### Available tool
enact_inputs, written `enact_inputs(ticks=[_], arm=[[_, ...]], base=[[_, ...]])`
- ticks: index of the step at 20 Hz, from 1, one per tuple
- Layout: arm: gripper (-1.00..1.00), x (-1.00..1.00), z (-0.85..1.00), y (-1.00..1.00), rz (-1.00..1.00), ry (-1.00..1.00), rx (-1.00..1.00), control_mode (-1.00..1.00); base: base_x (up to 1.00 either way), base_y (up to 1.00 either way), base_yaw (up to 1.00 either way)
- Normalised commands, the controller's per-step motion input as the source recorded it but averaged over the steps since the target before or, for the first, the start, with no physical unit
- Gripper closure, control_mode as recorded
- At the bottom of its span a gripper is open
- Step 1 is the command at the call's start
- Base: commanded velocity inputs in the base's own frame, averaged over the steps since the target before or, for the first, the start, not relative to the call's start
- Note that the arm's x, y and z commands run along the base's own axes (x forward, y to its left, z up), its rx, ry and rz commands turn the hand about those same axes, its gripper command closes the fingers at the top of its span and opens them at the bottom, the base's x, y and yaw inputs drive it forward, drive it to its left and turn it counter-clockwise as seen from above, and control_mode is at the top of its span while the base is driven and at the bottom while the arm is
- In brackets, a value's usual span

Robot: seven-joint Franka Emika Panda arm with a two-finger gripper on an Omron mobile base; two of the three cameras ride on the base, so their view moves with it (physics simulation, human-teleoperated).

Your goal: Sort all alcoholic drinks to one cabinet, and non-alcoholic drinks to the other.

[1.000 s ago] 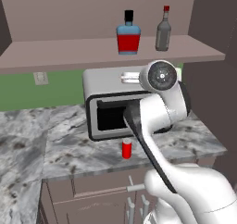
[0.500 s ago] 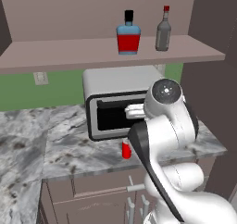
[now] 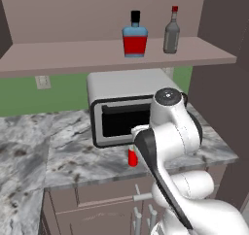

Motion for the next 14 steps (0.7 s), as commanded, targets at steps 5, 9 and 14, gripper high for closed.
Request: enact_inputs(ticks=[5,9,14], arm=[[-1.0,0.47,-0.47,0.0,0.03,0.15,0.04,-1.0],[-1.0,0.37,-0.51,0.0,0.0,0.0,0.0,-1.0],[-1.0,0.28,-0.56,0.04,0.0,-0.04,0.0,-1.0]], base=[[0.0,0.0,0.0],[0.0,0.0,0.0],[0.0,0.0,0.0]])
